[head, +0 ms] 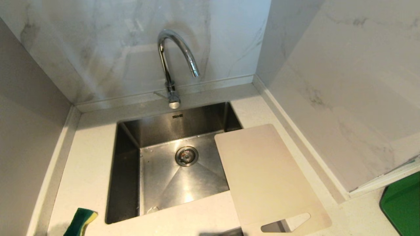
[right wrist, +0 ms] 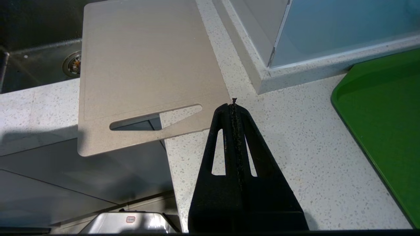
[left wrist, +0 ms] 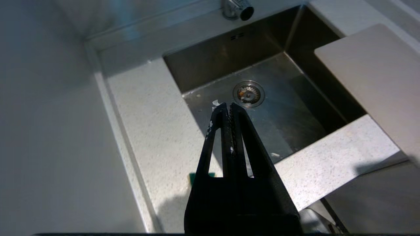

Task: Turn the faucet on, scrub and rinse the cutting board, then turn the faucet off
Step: Turn on the tap

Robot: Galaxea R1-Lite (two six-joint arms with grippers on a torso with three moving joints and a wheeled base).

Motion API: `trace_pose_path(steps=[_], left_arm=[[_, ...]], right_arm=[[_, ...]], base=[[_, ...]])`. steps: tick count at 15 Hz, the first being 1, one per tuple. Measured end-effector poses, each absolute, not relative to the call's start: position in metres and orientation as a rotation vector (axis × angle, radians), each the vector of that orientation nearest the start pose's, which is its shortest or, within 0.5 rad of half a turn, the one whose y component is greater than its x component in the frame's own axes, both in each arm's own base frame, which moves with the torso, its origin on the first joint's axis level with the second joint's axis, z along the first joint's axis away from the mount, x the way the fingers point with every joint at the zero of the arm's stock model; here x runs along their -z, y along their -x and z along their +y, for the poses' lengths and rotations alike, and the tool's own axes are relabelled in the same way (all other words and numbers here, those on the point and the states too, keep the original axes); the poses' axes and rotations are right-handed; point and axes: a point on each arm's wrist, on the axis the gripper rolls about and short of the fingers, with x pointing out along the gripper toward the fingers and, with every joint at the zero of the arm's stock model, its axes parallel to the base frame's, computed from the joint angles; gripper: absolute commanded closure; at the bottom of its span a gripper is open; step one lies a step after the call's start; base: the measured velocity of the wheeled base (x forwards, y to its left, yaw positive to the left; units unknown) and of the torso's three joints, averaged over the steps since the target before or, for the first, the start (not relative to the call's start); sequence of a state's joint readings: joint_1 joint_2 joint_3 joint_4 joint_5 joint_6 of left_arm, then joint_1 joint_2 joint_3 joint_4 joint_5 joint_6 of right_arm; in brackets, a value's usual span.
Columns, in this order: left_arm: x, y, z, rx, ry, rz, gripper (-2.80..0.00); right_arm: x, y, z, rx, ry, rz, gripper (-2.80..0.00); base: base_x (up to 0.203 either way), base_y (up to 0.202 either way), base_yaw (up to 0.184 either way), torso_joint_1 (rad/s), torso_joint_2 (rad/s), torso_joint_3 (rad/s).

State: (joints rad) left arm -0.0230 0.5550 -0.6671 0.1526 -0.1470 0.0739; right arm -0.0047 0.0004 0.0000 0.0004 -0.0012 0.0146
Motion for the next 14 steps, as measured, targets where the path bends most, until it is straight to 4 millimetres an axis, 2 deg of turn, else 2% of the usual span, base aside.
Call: trace_pose_path(steps=[5, 8, 11, 14], left_arm=[[-0.329, -0.069, -0.003, 0.209, -0.109, 0.055, 0.0], [-0.36, -0.118, -0.001, 0.221, -0.117, 0.106, 0.0], [-0.362, -0.184, -0.014, 0.255, -0.119, 0.223, 0.0], [-0.339, -0.26, -0.043, 0.276, -0.131, 0.334, 0.0]], right_arm=[[-0.075, 0.023, 0.0, 0.006, -0.015, 0.0, 0.0], [-0.075, 0.023, 0.0, 0.006, -0.015, 0.0, 0.0], [-0.075, 0.023, 0.0, 0.006, -0.015, 0.0, 0.0], [-0.075, 0.023, 0.0, 0.006, -0.014, 0.0, 0.0]], base=[[0.0, 0.0, 0.0, 0.0, 0.0, 0.0], [0.0, 0.0, 0.0, 0.0, 0.0, 0.0], [0.0, 0.0, 0.0, 0.0, 0.0, 0.0], [0.0, 0.0, 0.0, 0.0, 0.0, 0.0]])
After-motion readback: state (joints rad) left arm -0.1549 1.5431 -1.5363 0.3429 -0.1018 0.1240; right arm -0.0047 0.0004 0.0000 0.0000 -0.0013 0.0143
